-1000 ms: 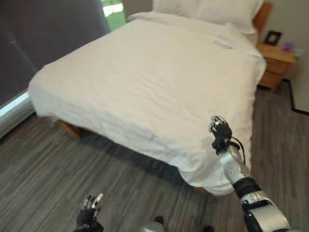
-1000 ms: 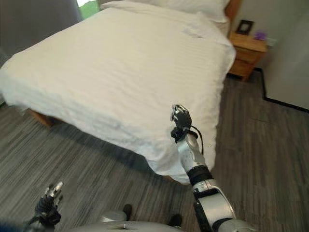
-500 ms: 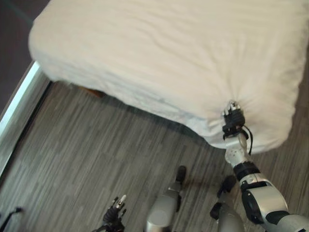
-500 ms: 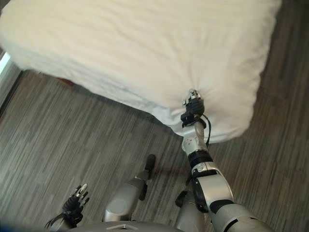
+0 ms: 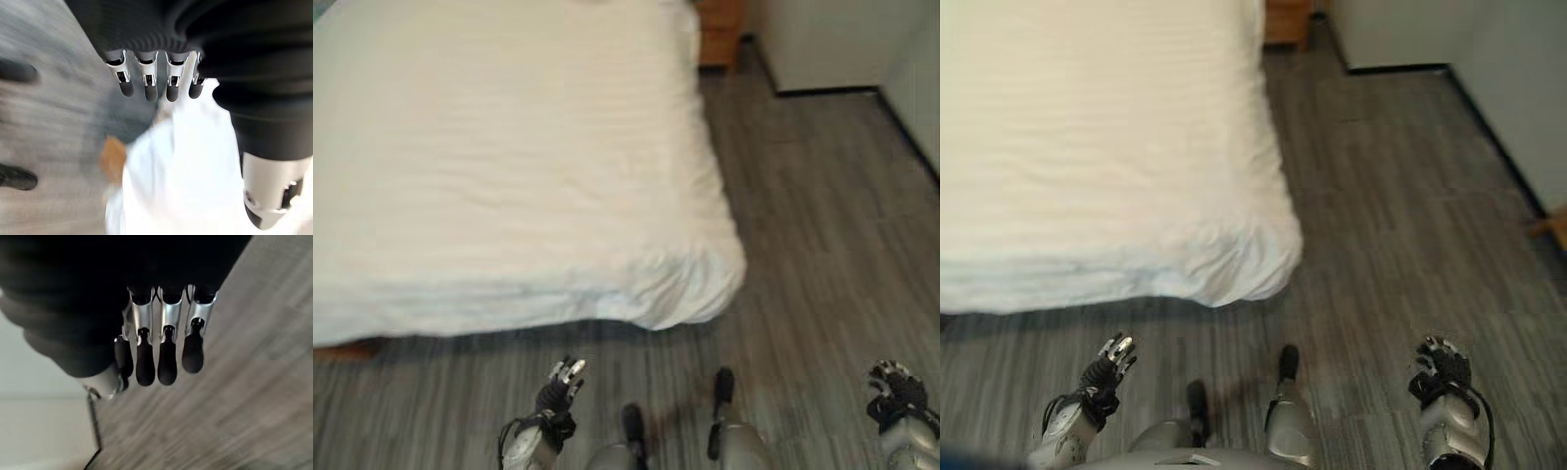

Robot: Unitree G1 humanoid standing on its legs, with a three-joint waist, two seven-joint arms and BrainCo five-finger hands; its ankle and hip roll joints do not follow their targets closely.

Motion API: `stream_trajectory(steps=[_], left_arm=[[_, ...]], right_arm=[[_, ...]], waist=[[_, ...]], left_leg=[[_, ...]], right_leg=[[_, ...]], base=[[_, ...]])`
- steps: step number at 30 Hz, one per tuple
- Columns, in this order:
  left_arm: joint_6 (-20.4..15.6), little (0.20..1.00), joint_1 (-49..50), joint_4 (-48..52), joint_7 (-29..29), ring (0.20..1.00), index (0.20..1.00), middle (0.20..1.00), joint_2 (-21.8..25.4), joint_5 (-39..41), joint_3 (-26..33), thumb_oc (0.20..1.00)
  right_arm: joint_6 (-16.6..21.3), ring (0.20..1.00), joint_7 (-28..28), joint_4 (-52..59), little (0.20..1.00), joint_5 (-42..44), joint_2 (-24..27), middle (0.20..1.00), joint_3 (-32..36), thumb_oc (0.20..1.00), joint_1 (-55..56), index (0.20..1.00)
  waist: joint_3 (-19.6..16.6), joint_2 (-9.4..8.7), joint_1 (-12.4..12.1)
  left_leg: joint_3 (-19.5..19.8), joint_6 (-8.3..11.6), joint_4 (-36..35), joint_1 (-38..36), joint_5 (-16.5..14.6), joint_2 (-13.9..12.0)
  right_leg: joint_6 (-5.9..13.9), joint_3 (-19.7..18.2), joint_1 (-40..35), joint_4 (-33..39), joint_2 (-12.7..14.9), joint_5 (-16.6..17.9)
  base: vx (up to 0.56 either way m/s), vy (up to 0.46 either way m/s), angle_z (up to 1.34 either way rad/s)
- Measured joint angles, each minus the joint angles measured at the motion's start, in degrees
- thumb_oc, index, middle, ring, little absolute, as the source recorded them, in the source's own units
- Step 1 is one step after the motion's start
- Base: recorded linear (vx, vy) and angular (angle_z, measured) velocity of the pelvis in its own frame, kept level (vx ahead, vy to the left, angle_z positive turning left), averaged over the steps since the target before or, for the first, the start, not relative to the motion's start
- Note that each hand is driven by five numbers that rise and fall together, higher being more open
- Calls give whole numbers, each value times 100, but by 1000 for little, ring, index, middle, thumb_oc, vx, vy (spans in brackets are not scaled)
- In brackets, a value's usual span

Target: Making the bed.

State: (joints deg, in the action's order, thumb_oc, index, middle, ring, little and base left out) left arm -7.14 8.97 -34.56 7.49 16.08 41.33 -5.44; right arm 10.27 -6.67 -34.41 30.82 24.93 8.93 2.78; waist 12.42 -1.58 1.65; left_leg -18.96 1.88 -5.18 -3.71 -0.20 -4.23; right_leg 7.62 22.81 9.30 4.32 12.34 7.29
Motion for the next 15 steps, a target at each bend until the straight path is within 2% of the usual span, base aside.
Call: stream_trajectory(steps=[1,2,3,4,5,7,9,10,11,12,13,14,15], left_arm=[[28,1000,-94,284,-31,1000,1000,1000,-18,-137,-122,1000],[16,1000,-78,579,-30,1000,1000,1000,56,-195,-149,1000],[23,1000,-168,677,-76,1000,1000,1000,82,-358,-237,1000],[12,1000,-227,691,-98,1000,1000,1000,100,-456,-352,1000],[22,1000,-360,691,-115,1000,1000,1000,36,-683,-478,1000],[35,1000,-681,771,-196,1000,1000,1000,-43,-867,-545,1000],[15,1000,-778,947,-275,1000,1000,1000,-36,-892,-551,1000],[17,1000,-864,964,-276,1000,1000,1000,-42,-893,-561,1000],[21,1000,-926,968,-301,1000,1000,1000,-78,-896,-577,1000],[21,1000,-966,1019,-372,1000,1000,1000,-61,-894,-673,1000],[18,1000,-965,1021,-391,1000,1000,1000,-55,-893,-782,1000],[17,1000,-961,1020,-392,1000,1000,1000,-54,-893,-861,1000],[23,1000,-971,1018,-397,1000,1000,1000,-137,-873,-905,1000]], right_arm=[[-120,1000,-14,547,1000,-433,-1,1000,-226,1000,119,1000],[-131,1000,18,1016,1000,-650,-8,1000,-561,1000,234,1000],[-142,1000,94,1307,1000,-872,-59,1000,-805,1000,299,1000],[-142,1000,95,1340,1000,-988,-143,1000,-852,1000,253,1000],[-145,1000,91,1348,1000,-1190,-120,1000,-1093,1000,107,1000],[-235,1000,145,1320,1000,-1475,-138,1000,-1329,1000,76,1000],[-332,1000,199,1296,1000,-1773,-143,1000,-1611,1000,81,1000],[-359,1000,224,1304,1000,-1922,-153,1000,-1675,1000,84,1000],[-360,1000,224,1253,1000,-1973,-155,1000,-1688,1000,94,1000],[-418,1000,231,1197,1000,-2018,-154,1000,-1762,1000,171,1000],[-424,1000,240,1179,1000,-2109,-149,1000,-1796,1000,214,1000],[-435,1000,255,1168,1000,-2179,-150,1000,-1813,1000,192,1000],[-408,1000,264,1139,1000,-2186,-149,1000,-1833,1000,183,1000]], waist=[[-40,50,-12],[-140,27,-4],[-252,-97,36],[-335,-61,-18],[-467,111,6],[-513,245,106],[-528,242,88],[-558,364,61],[-549,379,81],[-560,349,131],[-574,341,121],[-556,333,85],[-577,461,126]], left_leg=[[-319,28,2,-268,-25,-240],[-457,79,-1,-448,-119,-327],[-642,228,33,-696,-144,-327],[-690,210,62,-751,-128,-364],[-706,151,135,-771,-279,-465],[-780,228,144,-748,-233,-549],[-953,341,156,-756,-263,-658],[-907,322,107,-742,-283,-747],[-895,477,127,-738,-331,-817],[-933,529,243,-810,-357,-795],[-886,527,282,-839,-379,-804],[-842,439,339,-832,-428,-816],[-817,396,446,-853,-412,-950]], right_leg=[[-15,697,-167,-612,69,-97],[-30,924,-307,-1166,183,-198],[-277,691,-598,-1061,25,-293],[-310,549,-585,-1041,-69,-244],[-430,417,-570,-787,-295,-158],[-440,330,-529,-553,-475,-109],[-477,514,-497,-442,-518,-198],[-495,616,-504,-424,-571,-172],[-489,684,-426,-593,-568,-207],[-658,664,-164,-1143,-520,-478],[-712,525,-150,-1233,-537,-577],[-726,399,-139,-1208,-621,-586],[-776,412,-103,-1293,-755,-604]], base=[[109,-66,-142],[115,-108,-123],[55,-140,-104],[29,-139,-114],[6,-179,-99],[16,-266,-68],[36,-209,-60],[66,-242,-61],[76,-230,-48],[49,-169,-38],[89,-285,-54],[111,-328,-65],[125,-450,-54]])
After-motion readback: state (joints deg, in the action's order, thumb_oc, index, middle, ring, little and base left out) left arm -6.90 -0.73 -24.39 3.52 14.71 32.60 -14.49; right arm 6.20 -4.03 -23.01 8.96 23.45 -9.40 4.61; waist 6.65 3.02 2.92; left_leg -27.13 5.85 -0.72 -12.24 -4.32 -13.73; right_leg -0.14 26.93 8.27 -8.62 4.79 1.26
